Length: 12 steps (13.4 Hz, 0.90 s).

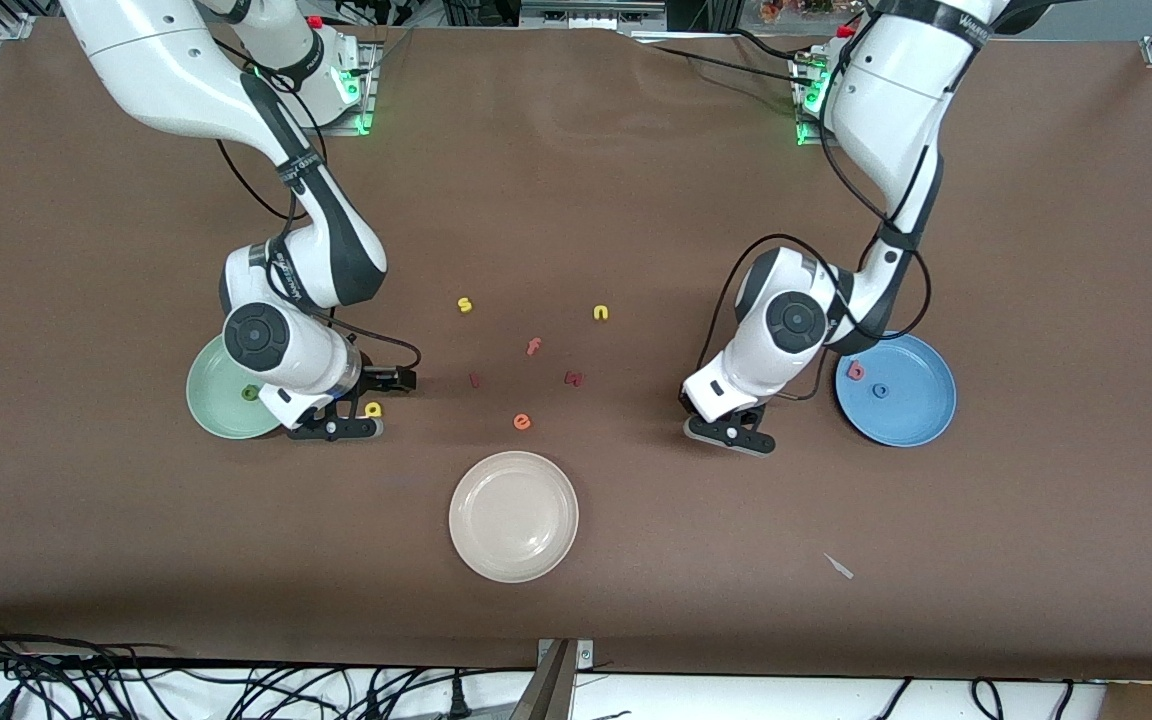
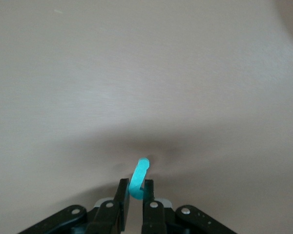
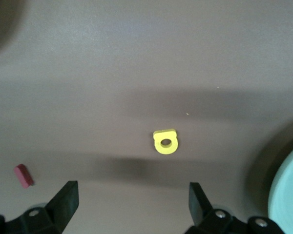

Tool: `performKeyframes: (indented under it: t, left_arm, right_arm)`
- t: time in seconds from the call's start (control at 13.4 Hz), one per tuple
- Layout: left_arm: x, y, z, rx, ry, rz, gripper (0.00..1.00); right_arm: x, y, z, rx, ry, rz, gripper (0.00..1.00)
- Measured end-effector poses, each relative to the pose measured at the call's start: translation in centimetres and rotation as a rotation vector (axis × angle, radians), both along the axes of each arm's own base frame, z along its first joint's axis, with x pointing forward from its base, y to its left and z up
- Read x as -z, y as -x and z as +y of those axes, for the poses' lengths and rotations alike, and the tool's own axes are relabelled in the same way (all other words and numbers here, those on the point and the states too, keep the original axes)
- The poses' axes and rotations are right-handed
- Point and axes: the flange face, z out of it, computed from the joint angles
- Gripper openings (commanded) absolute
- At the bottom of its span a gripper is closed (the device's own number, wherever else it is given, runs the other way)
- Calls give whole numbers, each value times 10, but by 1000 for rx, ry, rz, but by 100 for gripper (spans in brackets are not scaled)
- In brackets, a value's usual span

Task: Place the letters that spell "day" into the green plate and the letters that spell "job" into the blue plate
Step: 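Carry the l to the blue plate while the right gripper grasps a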

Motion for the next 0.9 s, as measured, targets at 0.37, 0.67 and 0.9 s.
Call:
performKeyframes:
  t: [0.37,0.67,0.9]
  left_arm:
    - [-69,0,169,90,-34,48,11]
    - [-77,44,277,165,-111,82,32]
    - [-68,65,312,210,-172,120,66]
  right_arm:
    - [21,-4,-6,-42,25,-25,99]
    - [35,-9,-11,-75,14,-52,92]
    - [40,-10,-15,-78,13,-53,84]
